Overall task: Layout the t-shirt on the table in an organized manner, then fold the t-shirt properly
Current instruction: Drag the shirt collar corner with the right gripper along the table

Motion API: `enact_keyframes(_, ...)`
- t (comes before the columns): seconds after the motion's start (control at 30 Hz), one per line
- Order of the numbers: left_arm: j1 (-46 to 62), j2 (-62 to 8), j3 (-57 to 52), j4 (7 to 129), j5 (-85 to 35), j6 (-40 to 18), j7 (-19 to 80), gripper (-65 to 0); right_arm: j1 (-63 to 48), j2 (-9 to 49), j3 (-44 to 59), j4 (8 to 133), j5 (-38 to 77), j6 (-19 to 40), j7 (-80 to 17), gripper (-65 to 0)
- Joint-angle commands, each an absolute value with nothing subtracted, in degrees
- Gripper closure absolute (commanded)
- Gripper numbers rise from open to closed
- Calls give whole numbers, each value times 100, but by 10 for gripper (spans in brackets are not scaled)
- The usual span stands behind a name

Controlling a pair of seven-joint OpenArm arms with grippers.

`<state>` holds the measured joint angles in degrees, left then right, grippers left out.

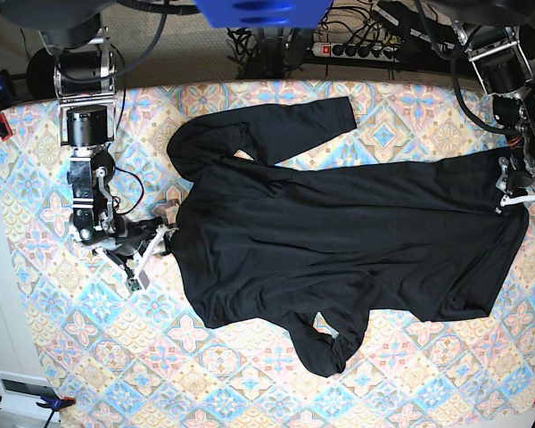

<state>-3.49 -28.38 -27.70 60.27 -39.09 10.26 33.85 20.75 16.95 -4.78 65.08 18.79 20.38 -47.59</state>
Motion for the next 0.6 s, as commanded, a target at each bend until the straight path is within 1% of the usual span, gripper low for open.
enact_keyframes(0.0,-356,-2905,-2782,6035,-3881,1095,3591,-128,2193,1745,-453,6510,1921,2044,-4681,-283)
enact_keyframes(0.17,-356,-3011,-2765,6035,-3881,1095,3591,-128,2193,1719,-453,6448,1947,2044,-4576,-283)
enact_keyframes(0.27,-356,-3011,-2765,6044,-3890,1095,3591,-128,2193,1587,-453,6492,1947,2053,-4549,-283)
enact_keyframes(0.57,-215,-3002,-2756,6598,-3890,1095,3600,-128,2176,1437,-444,6519,1947,2053,-4549,-283)
